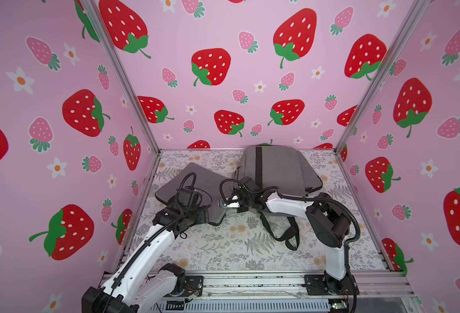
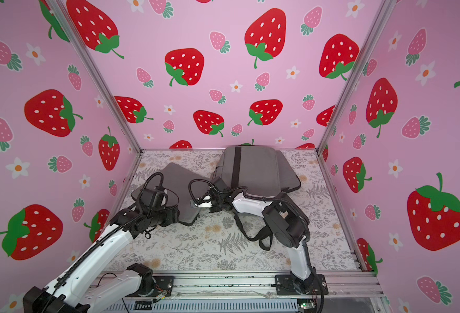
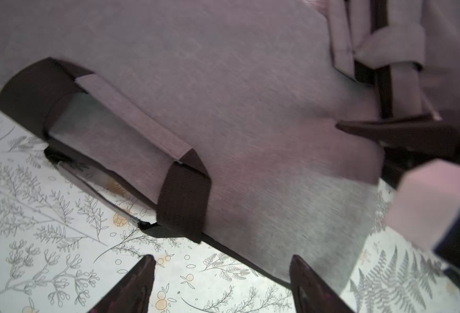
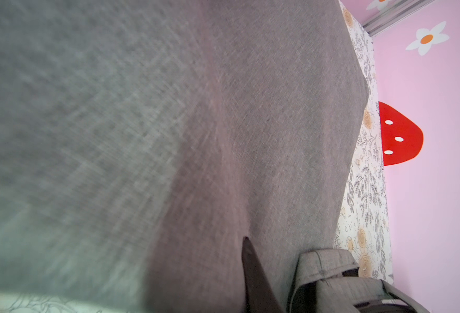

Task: Open the zippered laptop bag and take out the laptop
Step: Pick up the zippered laptop bag from the center of the board.

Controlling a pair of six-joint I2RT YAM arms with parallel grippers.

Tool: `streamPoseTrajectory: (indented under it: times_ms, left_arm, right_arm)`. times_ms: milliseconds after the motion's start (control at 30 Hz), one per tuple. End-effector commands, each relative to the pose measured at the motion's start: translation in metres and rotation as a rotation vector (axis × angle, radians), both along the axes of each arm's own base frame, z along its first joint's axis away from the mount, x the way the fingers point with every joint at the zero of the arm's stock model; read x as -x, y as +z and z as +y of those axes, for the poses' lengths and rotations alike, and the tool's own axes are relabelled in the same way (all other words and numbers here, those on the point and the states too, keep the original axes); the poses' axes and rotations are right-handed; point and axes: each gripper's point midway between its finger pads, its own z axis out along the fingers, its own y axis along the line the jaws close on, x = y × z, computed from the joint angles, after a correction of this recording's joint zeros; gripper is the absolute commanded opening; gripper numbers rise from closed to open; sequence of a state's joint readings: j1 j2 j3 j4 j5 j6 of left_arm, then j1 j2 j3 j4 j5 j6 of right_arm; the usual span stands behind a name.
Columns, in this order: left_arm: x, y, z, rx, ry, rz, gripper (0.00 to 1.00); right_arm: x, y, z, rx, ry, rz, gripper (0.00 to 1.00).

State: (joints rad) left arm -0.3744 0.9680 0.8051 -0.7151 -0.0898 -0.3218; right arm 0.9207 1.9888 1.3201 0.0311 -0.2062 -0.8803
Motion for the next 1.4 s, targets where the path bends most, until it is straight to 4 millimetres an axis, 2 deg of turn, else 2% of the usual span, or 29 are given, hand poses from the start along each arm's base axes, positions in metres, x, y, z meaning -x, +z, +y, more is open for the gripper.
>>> streamPoseTrajectory:
  times_ms: [0,67,167,233,333,433,567,867,1000,1167,1367]
  left_arm:
    - [0.002,0.021,-0.017,-0.113,-0.287,-0.117,0.79]
    - [0.005,0.024,-0.025,-0.142,-0.413,-0.149,0.79]
    - [0.015,0.018,-0.035,-0.202,-0.626,-0.153,0.78]
    - [0.022,0.010,-0.035,-0.283,-0.762,-0.150,0.78]
    - [0.024,0.005,-0.029,-0.396,-0.864,-0.175,0.79]
    - [0.018,0.002,-0.030,-0.459,-0.938,-0.206,0.80]
    - [0.006,-0.015,-0.028,-0.571,-1.011,-0.190,0.80]
    - [-0.033,-0.028,-0.022,-0.807,-1.082,-0.227,0.78]
    - [-0.045,-0.030,-0.025,-0.821,-1.075,-0.223,0.66]
    - [-0.051,-0.026,-0.032,-0.797,-1.076,-0.222,0.44]
    - [-0.046,-0.023,-0.032,-0.782,-1.084,-0.206,0.07]
  right_arm:
    - [-0.032,0.034,0.005,-0.121,-0.040,-0.027,0.18]
    - [-0.034,0.034,0.005,-0.130,-0.040,-0.010,0.18]
    - [-0.036,0.035,0.004,-0.147,-0.034,0.024,0.18]
    - [-0.040,0.035,0.003,-0.149,-0.035,0.038,0.19]
    - [-0.043,0.035,0.001,-0.148,-0.038,0.050,0.19]
    - [-0.048,0.035,-0.002,-0.148,-0.047,0.054,0.19]
    - [-0.051,0.040,-0.003,-0.160,-0.044,0.079,0.19]
    - [-0.049,0.039,0.001,-0.154,-0.030,0.122,0.19]
    - [-0.047,0.039,0.003,-0.154,-0.022,0.140,0.20]
    - [-0.047,0.039,0.005,-0.162,-0.021,0.156,0.20]
    - [-0.046,0.040,0.004,-0.169,-0.031,0.162,0.23]
